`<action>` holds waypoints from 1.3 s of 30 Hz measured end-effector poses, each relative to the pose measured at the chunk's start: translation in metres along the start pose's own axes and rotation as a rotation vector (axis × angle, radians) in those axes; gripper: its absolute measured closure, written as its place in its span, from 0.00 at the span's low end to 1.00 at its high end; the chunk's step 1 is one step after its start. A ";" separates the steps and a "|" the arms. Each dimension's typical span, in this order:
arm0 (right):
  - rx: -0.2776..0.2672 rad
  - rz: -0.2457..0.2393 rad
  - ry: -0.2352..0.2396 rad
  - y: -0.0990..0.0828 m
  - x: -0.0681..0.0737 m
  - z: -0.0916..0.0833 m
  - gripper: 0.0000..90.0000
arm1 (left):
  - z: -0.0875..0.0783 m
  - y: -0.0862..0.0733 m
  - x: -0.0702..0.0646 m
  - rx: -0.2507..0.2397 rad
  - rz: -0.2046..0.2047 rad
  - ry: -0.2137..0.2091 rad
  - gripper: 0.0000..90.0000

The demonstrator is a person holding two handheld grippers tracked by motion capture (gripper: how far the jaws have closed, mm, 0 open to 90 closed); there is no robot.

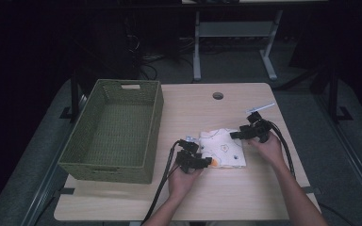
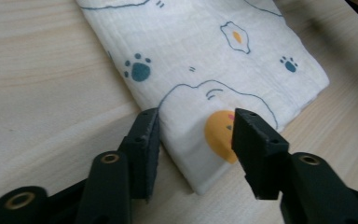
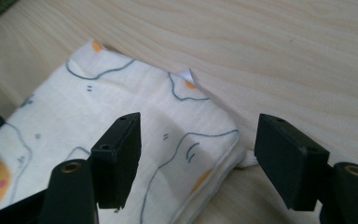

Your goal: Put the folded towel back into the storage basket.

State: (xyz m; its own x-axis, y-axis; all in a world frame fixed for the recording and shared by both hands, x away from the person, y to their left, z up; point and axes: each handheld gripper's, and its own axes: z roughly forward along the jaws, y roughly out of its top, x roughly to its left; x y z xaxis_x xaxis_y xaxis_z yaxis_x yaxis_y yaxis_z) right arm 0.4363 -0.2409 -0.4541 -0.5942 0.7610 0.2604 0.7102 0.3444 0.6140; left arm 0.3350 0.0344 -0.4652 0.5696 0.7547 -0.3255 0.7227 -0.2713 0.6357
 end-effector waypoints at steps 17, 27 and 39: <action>0.063 -0.057 -0.058 -0.001 0.014 0.013 0.79 | 0.003 0.005 0.005 0.019 0.073 0.022 0.94; 0.048 0.082 0.114 -0.007 -0.003 0.009 0.88 | -0.001 0.007 0.018 0.001 0.002 -0.058 0.97; -0.007 0.132 0.194 -0.002 -0.001 -0.013 0.89 | -0.012 0.018 0.015 -0.023 -0.010 -0.116 0.98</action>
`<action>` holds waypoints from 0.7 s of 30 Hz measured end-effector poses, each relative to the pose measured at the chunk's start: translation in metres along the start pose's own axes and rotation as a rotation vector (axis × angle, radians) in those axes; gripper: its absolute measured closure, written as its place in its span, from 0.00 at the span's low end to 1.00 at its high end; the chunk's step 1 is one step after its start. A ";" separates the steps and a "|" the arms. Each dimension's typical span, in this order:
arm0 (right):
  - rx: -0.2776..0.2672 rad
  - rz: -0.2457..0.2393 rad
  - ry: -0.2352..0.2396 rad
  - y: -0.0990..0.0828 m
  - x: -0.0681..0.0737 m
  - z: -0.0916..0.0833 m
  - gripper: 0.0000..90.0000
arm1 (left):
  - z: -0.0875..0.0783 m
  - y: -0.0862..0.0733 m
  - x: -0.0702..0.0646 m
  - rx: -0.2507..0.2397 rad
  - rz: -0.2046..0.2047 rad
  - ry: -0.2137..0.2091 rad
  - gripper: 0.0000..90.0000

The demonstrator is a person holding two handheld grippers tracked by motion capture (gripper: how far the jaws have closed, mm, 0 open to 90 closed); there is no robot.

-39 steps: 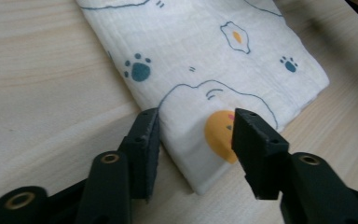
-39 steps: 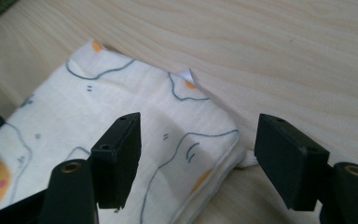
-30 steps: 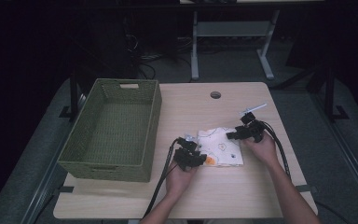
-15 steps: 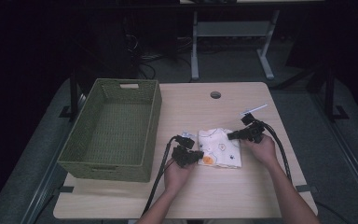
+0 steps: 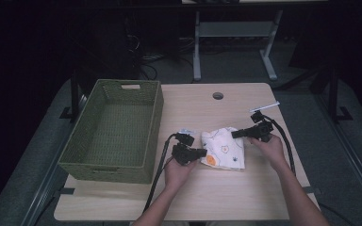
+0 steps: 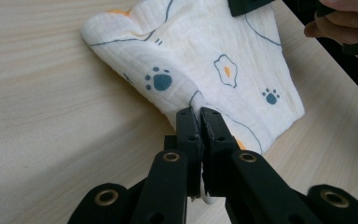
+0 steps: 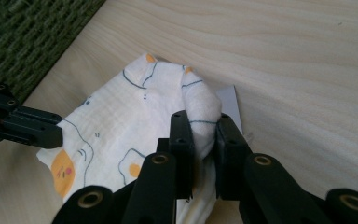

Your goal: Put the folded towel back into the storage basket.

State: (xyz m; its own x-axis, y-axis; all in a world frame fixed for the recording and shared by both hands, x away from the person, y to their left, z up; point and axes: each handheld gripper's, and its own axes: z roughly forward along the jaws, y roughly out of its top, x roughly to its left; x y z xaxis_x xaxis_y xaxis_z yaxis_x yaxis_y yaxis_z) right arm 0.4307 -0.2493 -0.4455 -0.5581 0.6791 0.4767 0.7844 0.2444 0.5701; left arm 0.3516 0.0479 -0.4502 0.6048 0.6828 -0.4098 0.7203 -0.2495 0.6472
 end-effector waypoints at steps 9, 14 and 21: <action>-0.019 0.030 0.023 0.002 0.004 -0.015 0.89 | -0.013 0.012 -0.006 -0.014 0.027 -0.007 0.98; -0.033 0.037 0.034 0.004 0.006 -0.021 0.89 | -0.024 0.020 -0.010 -0.026 0.037 -0.017 0.98; -0.051 0.050 0.063 0.008 0.013 -0.030 0.89 | -0.039 0.030 -0.016 -0.042 0.050 -0.039 0.98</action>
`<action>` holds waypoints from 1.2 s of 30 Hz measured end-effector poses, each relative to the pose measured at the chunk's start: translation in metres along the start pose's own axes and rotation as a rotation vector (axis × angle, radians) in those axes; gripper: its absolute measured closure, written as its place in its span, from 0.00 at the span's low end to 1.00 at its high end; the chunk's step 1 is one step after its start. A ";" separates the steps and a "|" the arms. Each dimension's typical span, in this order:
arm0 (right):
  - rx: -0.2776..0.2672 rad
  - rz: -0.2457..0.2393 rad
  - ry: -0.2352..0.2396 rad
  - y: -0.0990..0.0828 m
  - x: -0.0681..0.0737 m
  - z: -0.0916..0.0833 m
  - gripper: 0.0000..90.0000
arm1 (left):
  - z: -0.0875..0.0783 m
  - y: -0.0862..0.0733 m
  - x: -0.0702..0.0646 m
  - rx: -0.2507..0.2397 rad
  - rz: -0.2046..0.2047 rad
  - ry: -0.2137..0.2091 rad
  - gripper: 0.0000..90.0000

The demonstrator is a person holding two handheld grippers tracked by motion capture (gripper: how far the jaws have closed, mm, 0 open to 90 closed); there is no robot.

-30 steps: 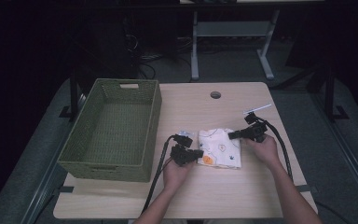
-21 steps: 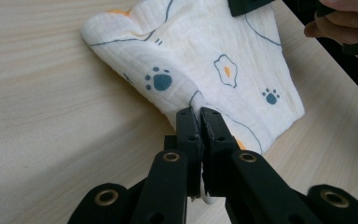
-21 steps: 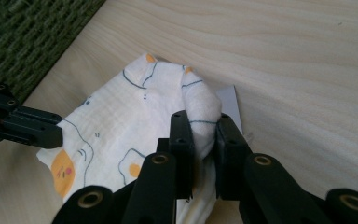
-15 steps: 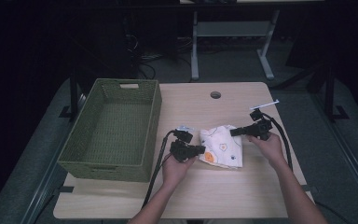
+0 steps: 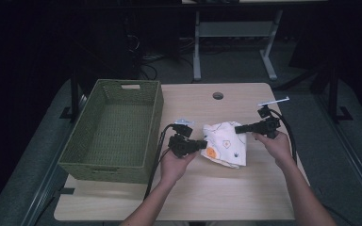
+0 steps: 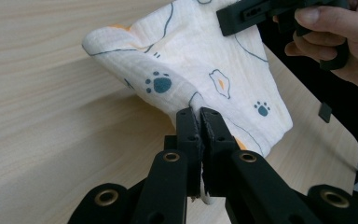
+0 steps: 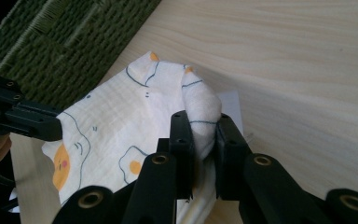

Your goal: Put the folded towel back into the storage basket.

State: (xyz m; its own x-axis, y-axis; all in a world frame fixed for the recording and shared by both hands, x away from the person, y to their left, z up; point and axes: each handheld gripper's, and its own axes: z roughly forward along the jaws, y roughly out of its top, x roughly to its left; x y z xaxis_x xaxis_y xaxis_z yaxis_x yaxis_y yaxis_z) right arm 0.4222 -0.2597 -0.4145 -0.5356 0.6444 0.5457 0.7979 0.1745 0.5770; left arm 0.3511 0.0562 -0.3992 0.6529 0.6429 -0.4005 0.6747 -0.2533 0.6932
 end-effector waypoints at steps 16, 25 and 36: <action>-0.057 -0.009 0.035 0.029 0.033 -0.013 0.89 | -0.044 0.025 0.004 -0.045 0.011 -0.022 0.98; -0.071 -0.020 0.046 0.048 0.052 -0.014 0.89 | -0.070 0.035 0.015 -0.068 -0.003 -0.054 0.98; -0.078 -0.023 0.051 0.070 0.075 -0.006 0.89 | -0.098 0.046 0.030 -0.082 0.001 -0.081 0.98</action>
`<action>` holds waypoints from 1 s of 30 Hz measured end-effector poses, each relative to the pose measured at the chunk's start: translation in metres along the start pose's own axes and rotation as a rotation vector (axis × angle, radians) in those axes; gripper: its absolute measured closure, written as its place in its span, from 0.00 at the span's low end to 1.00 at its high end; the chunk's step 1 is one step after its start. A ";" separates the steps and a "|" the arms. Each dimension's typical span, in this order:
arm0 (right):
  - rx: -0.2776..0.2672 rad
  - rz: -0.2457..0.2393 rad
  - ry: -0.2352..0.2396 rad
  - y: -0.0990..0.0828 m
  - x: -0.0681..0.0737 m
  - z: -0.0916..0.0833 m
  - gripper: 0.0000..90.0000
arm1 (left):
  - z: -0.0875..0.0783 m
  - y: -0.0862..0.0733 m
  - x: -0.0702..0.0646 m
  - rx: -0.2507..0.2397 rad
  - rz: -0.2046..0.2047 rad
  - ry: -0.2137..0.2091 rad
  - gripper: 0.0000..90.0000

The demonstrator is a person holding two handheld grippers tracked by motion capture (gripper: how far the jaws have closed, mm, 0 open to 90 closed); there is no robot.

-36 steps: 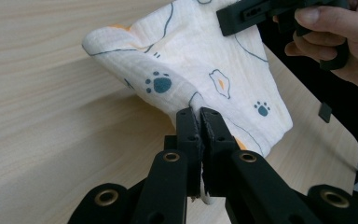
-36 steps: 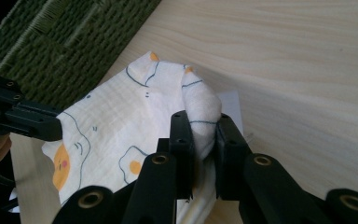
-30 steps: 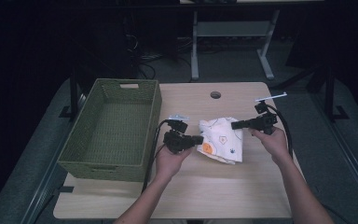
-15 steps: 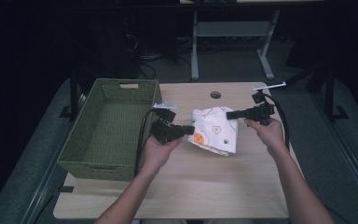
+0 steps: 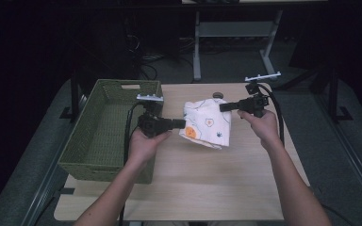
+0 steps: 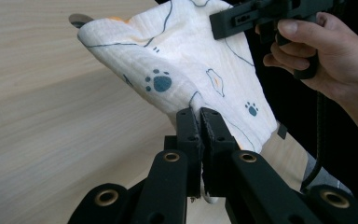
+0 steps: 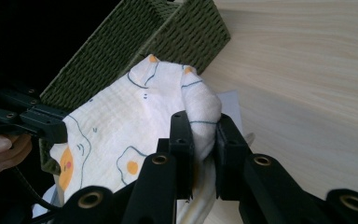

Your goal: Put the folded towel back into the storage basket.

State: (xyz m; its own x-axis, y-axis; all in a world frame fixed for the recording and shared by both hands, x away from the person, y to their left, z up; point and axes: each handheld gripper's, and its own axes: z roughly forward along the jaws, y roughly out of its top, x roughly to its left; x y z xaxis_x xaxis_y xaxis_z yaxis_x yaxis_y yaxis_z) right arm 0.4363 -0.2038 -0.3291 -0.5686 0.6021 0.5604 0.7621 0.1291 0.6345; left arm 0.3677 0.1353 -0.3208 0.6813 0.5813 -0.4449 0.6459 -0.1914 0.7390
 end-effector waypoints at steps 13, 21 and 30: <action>-0.002 -0.020 0.012 0.027 0.030 0.027 0.89 | -0.042 0.010 0.023 -0.019 0.002 0.005 0.98; 0.011 -0.030 0.018 0.043 0.049 0.050 0.89 | -0.070 0.010 0.043 -0.032 -0.007 0.015 0.98; 0.031 -0.049 0.029 0.058 0.070 0.081 0.89 | -0.096 0.006 0.063 -0.054 -0.023 0.019 0.98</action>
State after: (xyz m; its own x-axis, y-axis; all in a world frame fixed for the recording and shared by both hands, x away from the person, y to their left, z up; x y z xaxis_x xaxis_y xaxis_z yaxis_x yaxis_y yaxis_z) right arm 0.4661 -0.0905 -0.2966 -0.6140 0.5715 0.5445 0.7421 0.1829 0.6449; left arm 0.3816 0.2469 -0.2958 0.6595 0.6000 -0.4529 0.6417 -0.1354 0.7549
